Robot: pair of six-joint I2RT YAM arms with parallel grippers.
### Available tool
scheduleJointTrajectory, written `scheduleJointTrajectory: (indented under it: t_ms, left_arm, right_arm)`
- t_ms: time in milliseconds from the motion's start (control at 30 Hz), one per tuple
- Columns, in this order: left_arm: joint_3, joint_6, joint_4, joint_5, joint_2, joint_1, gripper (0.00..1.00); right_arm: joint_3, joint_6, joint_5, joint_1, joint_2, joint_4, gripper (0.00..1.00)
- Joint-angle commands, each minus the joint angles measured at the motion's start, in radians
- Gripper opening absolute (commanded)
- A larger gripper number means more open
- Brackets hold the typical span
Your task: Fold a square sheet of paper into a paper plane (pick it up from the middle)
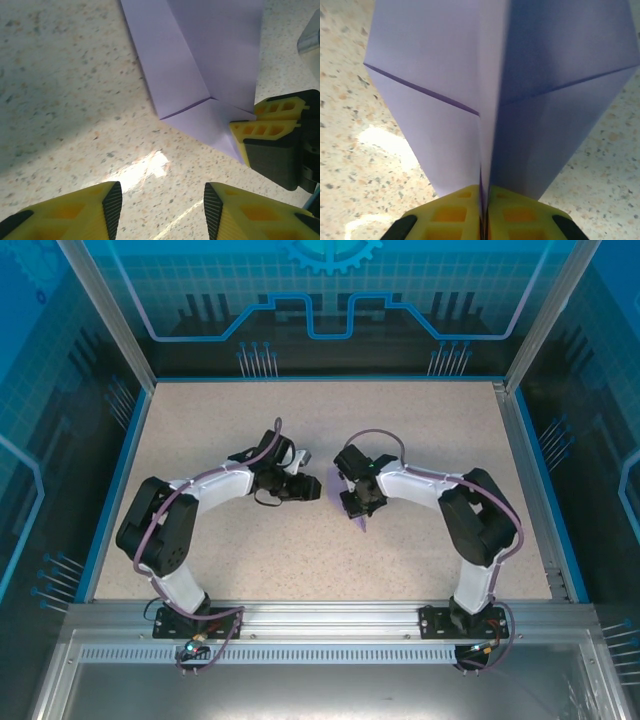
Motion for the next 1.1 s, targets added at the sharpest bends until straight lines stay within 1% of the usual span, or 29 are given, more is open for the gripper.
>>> scheduleJointTrajectory:
  t_ms: [0,133,400,800,1067]
  left_arm:
    - [-0.006,-0.005,-0.024,-0.007,-0.029,0.012,0.5]
    - [-0.004,-0.006,-0.024,0.001,-0.015,0.016,0.51]
    - [0.0,0.006,-0.031,0.006,0.005,0.017,0.51]
    - [-0.001,0.021,-0.044,0.01,0.016,0.017,0.51]
    - [-0.022,0.012,-0.038,-0.005,-0.004,0.017,0.51]
  right_arm:
    - [0.048,-0.041,0.086,0.032,0.039,-0.081,0.11]
    - [0.059,-0.049,0.127,0.06,0.059,-0.077,0.15]
    - [0.07,-0.089,0.23,0.116,0.075,-0.068,0.15]
    - [0.115,-0.117,0.332,0.17,0.144,-0.097,0.06]
    - [0.122,-0.142,0.375,0.197,0.172,-0.088,0.04]
